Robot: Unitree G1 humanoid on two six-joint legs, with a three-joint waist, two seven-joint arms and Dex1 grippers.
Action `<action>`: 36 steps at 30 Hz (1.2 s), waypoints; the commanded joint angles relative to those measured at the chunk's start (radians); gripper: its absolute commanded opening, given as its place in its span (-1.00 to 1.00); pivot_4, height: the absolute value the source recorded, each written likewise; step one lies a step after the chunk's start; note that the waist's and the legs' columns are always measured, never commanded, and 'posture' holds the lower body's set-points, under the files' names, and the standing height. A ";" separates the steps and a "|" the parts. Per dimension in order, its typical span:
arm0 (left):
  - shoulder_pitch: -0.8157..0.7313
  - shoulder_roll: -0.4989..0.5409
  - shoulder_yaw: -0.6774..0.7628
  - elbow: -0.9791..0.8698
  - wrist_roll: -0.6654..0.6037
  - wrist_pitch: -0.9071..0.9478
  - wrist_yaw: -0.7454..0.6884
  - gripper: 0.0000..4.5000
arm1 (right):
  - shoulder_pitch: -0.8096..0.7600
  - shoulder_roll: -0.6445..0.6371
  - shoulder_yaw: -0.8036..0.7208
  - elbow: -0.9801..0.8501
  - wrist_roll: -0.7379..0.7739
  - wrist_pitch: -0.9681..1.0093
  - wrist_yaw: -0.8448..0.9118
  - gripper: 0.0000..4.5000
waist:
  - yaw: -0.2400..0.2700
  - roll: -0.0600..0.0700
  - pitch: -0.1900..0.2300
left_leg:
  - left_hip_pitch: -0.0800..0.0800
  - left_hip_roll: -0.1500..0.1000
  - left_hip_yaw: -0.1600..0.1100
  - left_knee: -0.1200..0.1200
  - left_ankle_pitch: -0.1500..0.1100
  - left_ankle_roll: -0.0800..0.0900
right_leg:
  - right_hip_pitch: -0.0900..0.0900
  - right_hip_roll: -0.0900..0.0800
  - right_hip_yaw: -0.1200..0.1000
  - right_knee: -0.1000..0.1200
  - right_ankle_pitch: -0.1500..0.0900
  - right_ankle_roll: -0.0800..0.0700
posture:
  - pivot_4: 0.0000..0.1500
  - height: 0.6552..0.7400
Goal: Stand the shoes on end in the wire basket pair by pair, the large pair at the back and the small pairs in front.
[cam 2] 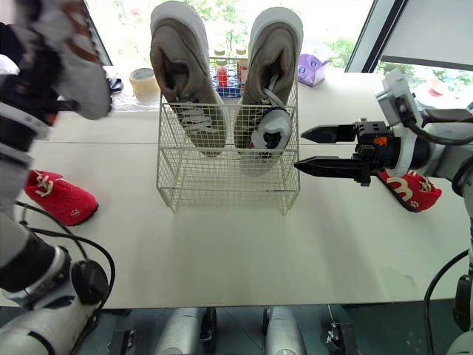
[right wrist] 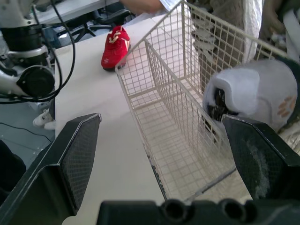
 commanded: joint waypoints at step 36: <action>0.370 -0.225 -0.581 0.562 0.481 -1.086 -0.039 -0.95 | 0.129 0.044 -0.202 -0.093 0.096 0.129 -0.177 1.00 | 0.004 0.007 -0.005 | 0.002 0.000 -0.002 0.002 -0.005 0.009 | 0.002 0.000 0.000 0.000 0.001 -0.001 | 1.00 -0.71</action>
